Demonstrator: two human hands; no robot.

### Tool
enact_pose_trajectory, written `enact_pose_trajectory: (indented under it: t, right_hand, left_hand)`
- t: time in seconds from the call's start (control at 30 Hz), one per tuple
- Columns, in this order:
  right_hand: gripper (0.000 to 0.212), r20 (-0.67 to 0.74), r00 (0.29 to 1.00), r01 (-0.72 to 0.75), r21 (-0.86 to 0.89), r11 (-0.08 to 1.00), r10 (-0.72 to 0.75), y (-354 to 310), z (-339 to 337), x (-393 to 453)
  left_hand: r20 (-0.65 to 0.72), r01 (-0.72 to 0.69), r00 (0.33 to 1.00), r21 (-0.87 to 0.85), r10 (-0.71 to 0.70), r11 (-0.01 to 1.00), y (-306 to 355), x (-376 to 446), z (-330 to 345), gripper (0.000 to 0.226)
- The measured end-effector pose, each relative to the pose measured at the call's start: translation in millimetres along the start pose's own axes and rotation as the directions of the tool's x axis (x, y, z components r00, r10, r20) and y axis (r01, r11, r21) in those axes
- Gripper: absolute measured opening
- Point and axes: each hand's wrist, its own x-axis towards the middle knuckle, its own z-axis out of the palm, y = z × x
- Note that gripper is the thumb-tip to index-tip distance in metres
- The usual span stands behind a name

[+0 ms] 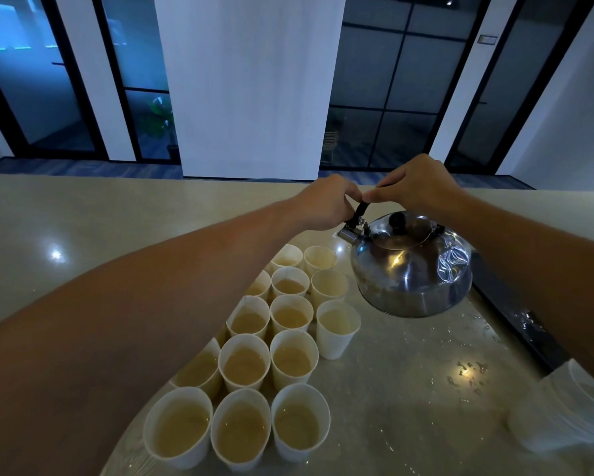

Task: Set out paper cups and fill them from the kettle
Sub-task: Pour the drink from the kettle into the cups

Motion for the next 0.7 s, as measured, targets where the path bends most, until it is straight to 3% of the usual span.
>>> enact_pose_trajectory:
  t: [0.7]
  right_hand:
    - [0.030, -0.021, 1.000, -0.009, 0.006, 1.000, 0.009, 3.9, -1.2, -6.2]
  left_hand:
    - [0.001, -0.017, 1.000, 0.025, 0.017, 1.000, 5.8, 2.8, 3.0, 0.038]
